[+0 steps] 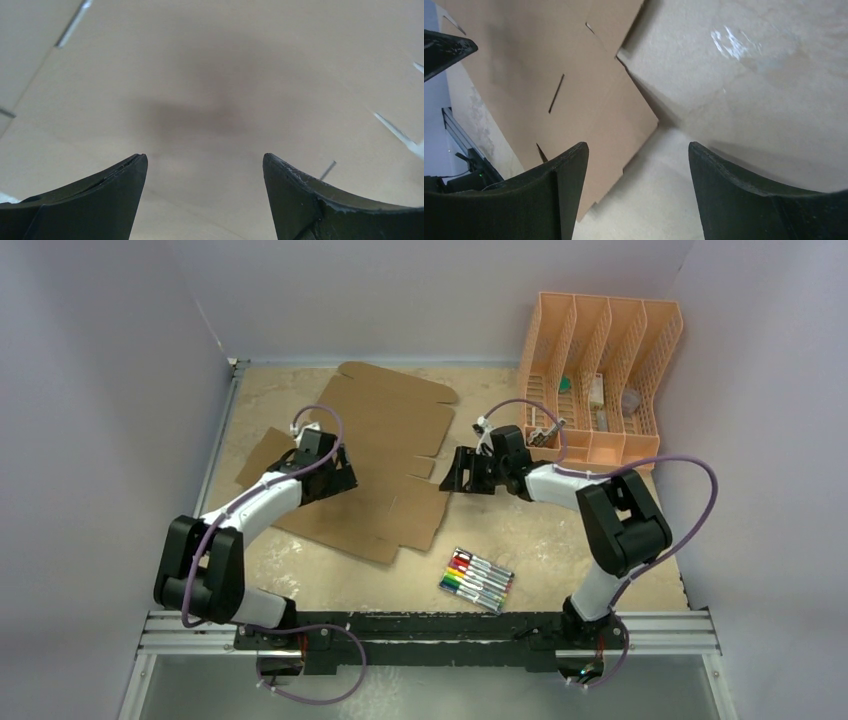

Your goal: Fold the paper box

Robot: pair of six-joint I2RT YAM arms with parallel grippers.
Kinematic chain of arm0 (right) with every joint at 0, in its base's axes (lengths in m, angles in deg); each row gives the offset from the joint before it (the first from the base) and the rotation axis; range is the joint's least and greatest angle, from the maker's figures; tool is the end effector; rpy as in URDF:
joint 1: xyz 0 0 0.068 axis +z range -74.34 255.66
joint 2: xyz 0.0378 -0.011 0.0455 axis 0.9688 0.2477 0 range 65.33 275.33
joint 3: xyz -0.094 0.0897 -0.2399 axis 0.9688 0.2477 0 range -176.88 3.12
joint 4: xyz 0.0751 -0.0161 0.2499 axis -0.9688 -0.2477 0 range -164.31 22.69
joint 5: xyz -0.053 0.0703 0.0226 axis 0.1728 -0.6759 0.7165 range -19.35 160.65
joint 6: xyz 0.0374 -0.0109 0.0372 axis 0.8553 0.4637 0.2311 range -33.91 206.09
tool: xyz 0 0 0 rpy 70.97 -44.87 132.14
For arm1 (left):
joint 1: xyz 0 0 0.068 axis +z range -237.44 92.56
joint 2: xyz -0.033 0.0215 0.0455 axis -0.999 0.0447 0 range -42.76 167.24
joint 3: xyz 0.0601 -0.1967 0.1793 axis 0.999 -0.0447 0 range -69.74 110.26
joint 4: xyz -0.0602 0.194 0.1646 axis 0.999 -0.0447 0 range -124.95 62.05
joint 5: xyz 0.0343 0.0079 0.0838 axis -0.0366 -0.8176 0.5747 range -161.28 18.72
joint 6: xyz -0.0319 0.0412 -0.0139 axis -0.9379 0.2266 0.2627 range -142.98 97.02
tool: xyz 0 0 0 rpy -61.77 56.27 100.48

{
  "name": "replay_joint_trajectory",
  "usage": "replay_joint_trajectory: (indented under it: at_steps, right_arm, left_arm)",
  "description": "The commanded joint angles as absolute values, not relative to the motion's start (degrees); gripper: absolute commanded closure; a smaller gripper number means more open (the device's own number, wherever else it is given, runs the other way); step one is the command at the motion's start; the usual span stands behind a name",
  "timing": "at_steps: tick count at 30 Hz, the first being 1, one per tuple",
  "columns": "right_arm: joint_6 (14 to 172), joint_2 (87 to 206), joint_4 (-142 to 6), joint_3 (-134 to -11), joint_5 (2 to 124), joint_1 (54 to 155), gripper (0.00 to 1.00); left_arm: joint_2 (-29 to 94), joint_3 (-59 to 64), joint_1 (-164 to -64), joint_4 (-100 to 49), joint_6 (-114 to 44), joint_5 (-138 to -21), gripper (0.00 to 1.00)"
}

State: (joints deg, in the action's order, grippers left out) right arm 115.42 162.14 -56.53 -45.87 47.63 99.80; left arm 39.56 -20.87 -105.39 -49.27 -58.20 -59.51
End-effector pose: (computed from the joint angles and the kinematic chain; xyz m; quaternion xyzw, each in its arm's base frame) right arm 0.3096 0.1539 0.1701 -0.0492 0.8802 0.3561 0.3099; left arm 0.2733 -0.0810 0.2012 -0.1730 0.9327 -0.0473 0.3129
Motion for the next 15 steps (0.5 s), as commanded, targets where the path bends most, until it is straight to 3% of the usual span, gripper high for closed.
replay_joint_trajectory:
  at_steps: [1,9,15]
  right_arm:
    - [116.61,165.27,-53.28,-50.95,44.31,101.27,0.24]
    - [113.48,170.33,-54.53,-52.33,44.46,106.09,0.26]
    - [107.63,168.98,-61.53,-53.52,44.45,113.45,0.26]
  left_arm:
    - [36.96,-22.98,-101.95,-46.24,-62.88,-59.92,0.14]
    - [45.43,-22.38,-101.15,-43.93,-60.45,-60.45,0.14]
    - [54.13,-12.26,-99.07,-49.03,-51.91,-57.49,0.14]
